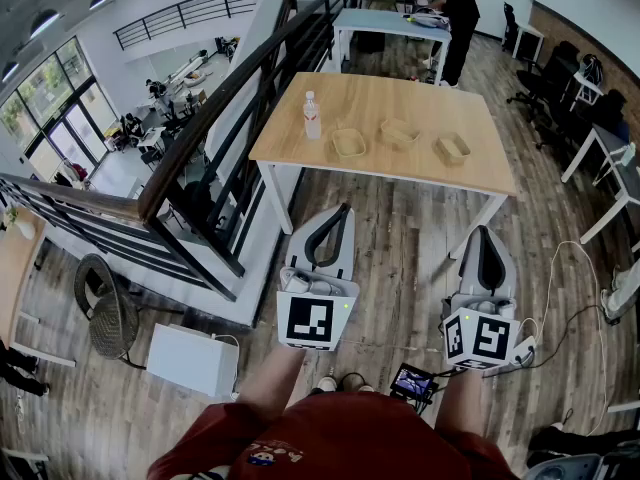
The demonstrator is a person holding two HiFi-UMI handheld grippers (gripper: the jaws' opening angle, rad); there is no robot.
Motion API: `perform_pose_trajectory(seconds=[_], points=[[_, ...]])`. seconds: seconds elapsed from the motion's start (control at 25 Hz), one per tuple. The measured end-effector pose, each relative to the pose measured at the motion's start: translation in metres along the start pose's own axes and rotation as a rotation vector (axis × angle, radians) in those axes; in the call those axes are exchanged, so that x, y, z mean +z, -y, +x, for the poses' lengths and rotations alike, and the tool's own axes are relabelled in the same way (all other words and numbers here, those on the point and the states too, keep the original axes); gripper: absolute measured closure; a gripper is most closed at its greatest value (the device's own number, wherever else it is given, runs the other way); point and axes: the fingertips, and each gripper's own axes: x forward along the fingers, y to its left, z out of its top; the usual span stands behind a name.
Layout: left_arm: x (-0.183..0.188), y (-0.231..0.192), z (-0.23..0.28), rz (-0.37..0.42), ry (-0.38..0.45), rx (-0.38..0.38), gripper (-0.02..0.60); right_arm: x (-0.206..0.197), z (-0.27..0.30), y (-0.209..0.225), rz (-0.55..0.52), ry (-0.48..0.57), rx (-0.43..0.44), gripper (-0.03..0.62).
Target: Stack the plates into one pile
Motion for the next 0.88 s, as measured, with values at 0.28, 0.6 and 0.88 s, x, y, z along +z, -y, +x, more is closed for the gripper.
perform_pose_trajectory(seconds=[0.28,0.6,0.88], points=[[0.001,0.009,0.003,0.002,0.001,-0.004,0.575,-0.004,-0.003,0.005,0.007,-0.004,-0.002,0.585],[-0.002,0.031,0.006,0.004,-0.016,-0.011,0.575,-0.011,-0.012,0.022,0.048,-0.005,-0.001,0.585],[-0.009,0.060,0.009,0.011,-0.040,-0.013,0.575,-0.025,-0.023,0.045,0.103,-0.005,0.016,0.585]])
